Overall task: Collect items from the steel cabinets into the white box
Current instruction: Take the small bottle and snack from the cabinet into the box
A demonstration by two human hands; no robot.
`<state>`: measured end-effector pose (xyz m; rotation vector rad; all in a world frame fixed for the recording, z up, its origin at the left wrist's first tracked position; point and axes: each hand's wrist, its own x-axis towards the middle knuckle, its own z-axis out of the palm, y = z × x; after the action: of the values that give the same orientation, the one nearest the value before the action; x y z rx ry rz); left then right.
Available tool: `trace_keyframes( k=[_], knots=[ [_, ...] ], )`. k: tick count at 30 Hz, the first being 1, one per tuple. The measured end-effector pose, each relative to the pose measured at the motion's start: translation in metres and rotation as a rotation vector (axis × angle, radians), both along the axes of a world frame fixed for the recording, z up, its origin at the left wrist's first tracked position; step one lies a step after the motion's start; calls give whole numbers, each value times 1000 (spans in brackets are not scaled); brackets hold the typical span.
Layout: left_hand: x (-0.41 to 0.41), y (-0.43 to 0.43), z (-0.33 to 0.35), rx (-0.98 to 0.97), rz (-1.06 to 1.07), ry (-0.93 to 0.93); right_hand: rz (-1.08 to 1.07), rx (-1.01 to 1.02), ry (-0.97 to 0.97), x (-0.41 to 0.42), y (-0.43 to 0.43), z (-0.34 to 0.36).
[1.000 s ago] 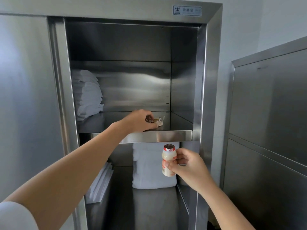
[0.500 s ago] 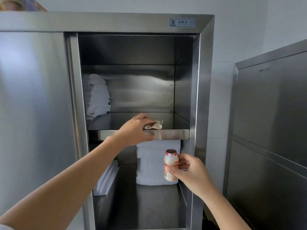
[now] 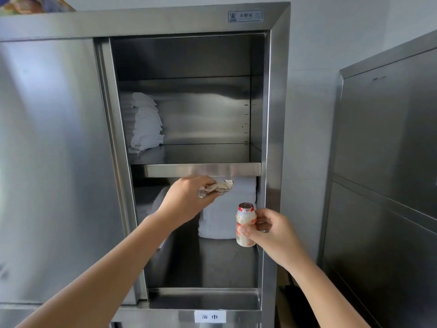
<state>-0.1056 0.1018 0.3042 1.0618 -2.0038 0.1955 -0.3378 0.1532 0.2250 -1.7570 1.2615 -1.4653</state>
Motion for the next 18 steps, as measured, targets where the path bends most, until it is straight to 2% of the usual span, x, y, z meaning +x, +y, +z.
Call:
trace_keyframes(
  k=[3,8,11,18],
  knots=[
    [1,28,-36,73,46,-5,13,33,-3,-4,10,-22],
    [3,82,-107,209,170,155,57,108,-98,0,35,-80],
    [1,112,-160,337,238,241,80,191,-90,10,53,-121],
    [-1,170,-261,555,316,281,92,326,-59,26,98,-191]
  ],
)
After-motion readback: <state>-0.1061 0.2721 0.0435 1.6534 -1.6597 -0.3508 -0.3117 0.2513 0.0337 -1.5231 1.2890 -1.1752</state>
